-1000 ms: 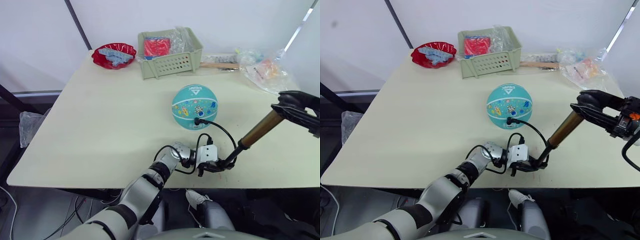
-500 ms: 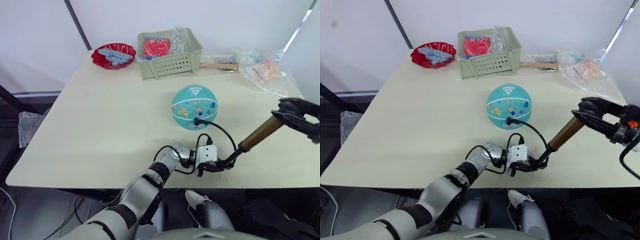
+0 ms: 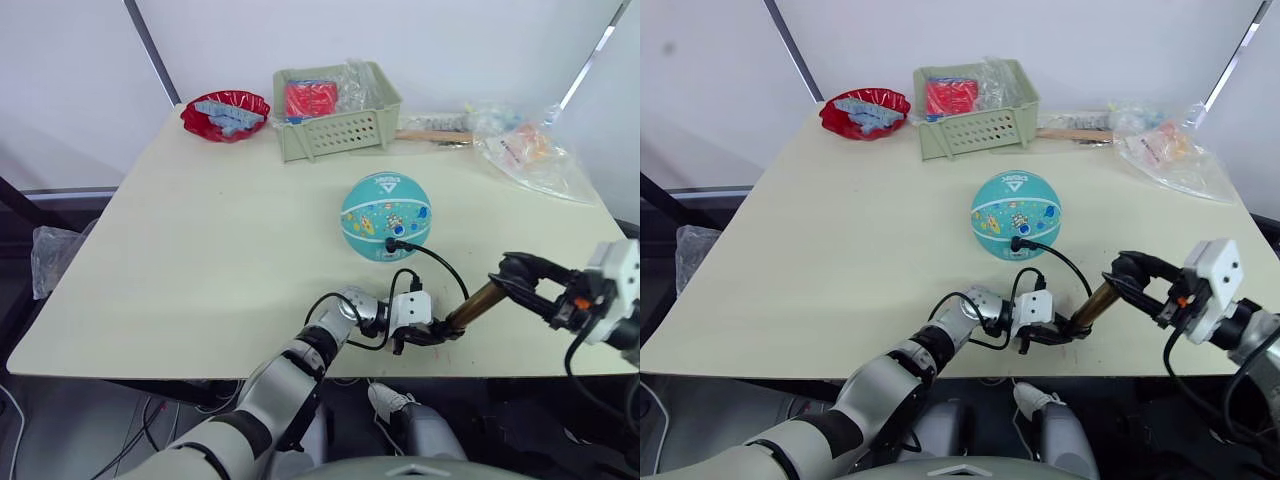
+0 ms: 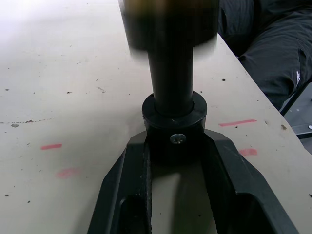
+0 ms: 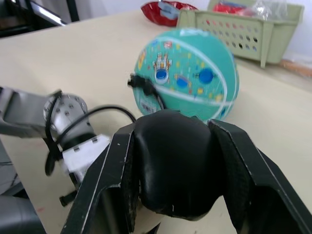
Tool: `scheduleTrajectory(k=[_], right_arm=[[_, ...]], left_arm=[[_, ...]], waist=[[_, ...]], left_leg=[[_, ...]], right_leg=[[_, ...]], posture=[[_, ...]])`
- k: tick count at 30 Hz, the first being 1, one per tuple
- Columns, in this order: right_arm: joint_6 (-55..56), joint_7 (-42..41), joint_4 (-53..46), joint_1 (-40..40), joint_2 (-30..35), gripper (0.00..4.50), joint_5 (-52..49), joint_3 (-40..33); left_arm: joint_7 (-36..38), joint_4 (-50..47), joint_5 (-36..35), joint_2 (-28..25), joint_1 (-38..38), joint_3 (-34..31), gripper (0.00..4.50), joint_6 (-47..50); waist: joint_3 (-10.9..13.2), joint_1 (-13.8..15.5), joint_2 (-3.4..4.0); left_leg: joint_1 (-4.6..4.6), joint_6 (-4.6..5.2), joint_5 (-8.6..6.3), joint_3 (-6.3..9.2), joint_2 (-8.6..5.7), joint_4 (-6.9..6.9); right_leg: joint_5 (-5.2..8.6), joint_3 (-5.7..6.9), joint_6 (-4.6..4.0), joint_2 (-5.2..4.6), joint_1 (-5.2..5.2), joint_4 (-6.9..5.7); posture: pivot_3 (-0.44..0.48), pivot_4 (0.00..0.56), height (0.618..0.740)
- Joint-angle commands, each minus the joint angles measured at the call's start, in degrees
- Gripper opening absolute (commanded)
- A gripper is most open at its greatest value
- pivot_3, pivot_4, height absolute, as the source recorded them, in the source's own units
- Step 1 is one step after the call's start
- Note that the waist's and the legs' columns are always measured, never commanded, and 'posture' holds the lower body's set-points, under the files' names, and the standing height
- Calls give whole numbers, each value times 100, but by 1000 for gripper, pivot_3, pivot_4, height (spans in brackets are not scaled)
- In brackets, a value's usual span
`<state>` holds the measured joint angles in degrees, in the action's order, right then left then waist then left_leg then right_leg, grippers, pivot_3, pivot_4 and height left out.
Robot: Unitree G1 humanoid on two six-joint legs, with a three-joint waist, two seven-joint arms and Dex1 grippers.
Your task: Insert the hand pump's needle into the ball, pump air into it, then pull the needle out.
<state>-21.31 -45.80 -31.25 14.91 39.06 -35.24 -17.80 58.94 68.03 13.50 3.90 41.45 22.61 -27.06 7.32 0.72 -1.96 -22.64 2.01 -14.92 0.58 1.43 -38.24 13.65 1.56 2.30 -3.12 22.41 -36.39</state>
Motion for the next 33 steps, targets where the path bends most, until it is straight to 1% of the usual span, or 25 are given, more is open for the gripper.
scheduleTrajectory(k=[1, 6, 12, 14, 17, 20, 22, 26, 29, 33], right_arm=[[19, -109, 191, 244, -100, 1651, 324, 624], [-35, -87, 25, 144, -58, 1651, 190, 408], [-447, -48, -313, -226, 290, 1651, -597, -422], [-648, 6, -396, -457, 415, 1651, -1073, -753], [-943, 5, -403, -752, 726, 1651, -1489, -1163], [-1232, 1, -323, -1011, 1081, 1651, -1863, -1582], [-1426, 36, -267, -1195, 1296, 1651, -2144, -1840], [-1845, 98, -119, -1571, 1729, 1651, -2750, -2323], [-2121, 222, -16, -1838, 1950, 1651, -3206, -2569], [-2370, 298, 25, -1954, 2105, 1651, -3412, -2703]], left_arm=[[9, 421, 313, -129, -231, 195, 1047, 277], [25, 420, 316, -145, -225, 196, 1047, 273], [44, 422, 316, -153, -222, 198, 1047, 271], [52, 425, 312, -155, -223, 197, 1047, 270], [70, 426, 315, -155, -233, 206, 1047, 265], [68, 429, 313, -158, -229, 201, 1047, 271], [61, 432, 311, -162, -223, 195, 1047, 275], [46, 439, 310, -171, -223, 189, 1047, 280], [41, 441, 307, -169, -232, 186, 1047, 281], [46, 439, 304, -167, -242, 185, 1047, 280]], waist=[[-3, -1, 7], [-8, 2, 14], [9, 9, 32], [16, 16, 41], [48, 15, 69], [59, 18, 63], [71, 15, 75], [80, 18, 64], [85, 18, 61], [88, 20, 56]], left_leg=[[0, 0, 0, 0, 0, 0], [2, 0, 0, 3, 1, 1], [-7, 0, 0, -1, -1, 0], [-15, 0, 0, 0, -4, 0], [-25, 0, 0, -6, -10, 1], [-26, 0, 0, -4, -12, 0], [-27, 0, 0, -6, -13, -1], [-26, 0, 0, -6, -13, -2], [-27, 1, 0, -10, -13, -3], [-28, 1, 0, -8, -12, -3]], right_leg=[[0, 0, 0, -1, 0, 0], [0, 3, -1, 0, 0, 0], [0, 0, -1, -4, 3, 0], [0, 1, -2, -5, 8, 1], [-7, -4, -11, -8, 17, 1], [-3, -2, -4, -8, 18, 1], [-3, -3, -2, -11, 18, 1], [-3, -3, -1, -10, 17, 0], [-4, -6, -1, -13, 18, 0], [-5, -5, -4, -13, 17, 1]], posture=[[0, 150, 738], [0, 150, 738], [0, 150, 738], [0, 150, 738], [0, 150, 738], [0, 150, 738], [0, 150, 738], [0, 150, 738], [0, 150, 738], [0, 150, 738]])
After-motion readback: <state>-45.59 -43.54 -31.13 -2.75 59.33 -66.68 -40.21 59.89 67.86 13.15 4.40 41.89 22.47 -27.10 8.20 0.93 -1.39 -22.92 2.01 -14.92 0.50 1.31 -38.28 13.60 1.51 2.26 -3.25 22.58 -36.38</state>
